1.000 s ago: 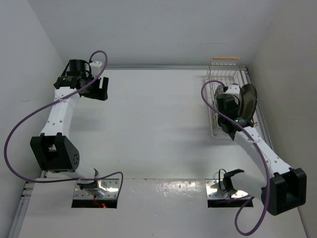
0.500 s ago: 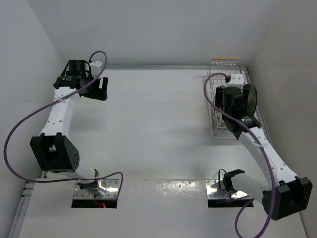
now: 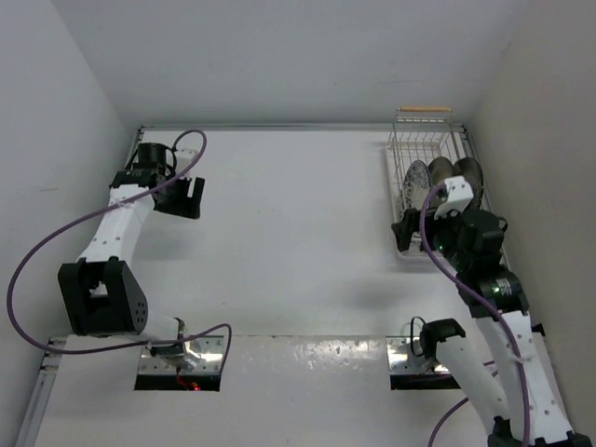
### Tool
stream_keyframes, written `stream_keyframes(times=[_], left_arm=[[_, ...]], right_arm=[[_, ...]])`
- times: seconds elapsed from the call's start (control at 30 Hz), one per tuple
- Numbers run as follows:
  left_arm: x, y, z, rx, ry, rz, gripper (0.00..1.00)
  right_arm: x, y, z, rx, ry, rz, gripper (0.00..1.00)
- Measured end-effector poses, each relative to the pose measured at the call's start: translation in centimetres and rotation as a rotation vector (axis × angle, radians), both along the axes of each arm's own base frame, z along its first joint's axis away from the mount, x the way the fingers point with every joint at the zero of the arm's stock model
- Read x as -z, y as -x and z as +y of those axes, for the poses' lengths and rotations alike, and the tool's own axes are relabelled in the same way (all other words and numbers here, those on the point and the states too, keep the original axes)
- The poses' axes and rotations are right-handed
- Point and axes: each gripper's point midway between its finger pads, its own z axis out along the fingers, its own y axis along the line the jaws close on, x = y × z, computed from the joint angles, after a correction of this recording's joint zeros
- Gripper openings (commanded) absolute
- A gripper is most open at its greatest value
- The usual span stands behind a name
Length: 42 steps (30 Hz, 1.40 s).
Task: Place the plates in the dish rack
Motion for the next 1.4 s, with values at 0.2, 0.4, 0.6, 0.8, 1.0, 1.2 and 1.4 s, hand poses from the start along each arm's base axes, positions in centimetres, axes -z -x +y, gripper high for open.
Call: stream_keyframes(times=[0.2, 0.4, 0.6, 0.8, 1.0, 1.2, 1.4], left_arm=[[1.4, 2.6, 0.5, 0.004, -0.041, 0.005, 0.8], [2.8, 3.9, 0.9, 0.001, -0.071, 0.0, 0.8], [4.2, 5.3, 0.9, 0.042, -0.098, 0.012, 0.8], [5.8, 6.4, 1.2, 0.077, -0.13, 0.036, 0.8], [7.5, 7.0, 1.5, 0.053, -0.148, 0.037, 0.8], [7.0, 6.3, 2.0, 0.027, -0.168, 0.001, 0.8], [6.9, 6.1, 2.1, 0.023, -0.176, -0.008, 0.8]], right_arm=[[13.7, 6.0, 2.1, -0.032, -0.171, 0.348, 1.0], [15.9, 7.3, 2.7, 0.024, -0.304, 0.377, 1.0], [16.0, 7.0, 3.0, 0.103, -0.406, 0.417, 1.0], [17.0, 7.4, 3.2, 0.119, -0.441, 0.442, 1.0], [16.8, 7.3, 3.2, 0.121, -0.456, 0.427, 1.0], [16.8, 7.3, 3.2, 0.123, -0.458, 0.429, 1.0], [17.0, 7.3, 3.2, 0.125, -0.456, 0.439, 1.0]])
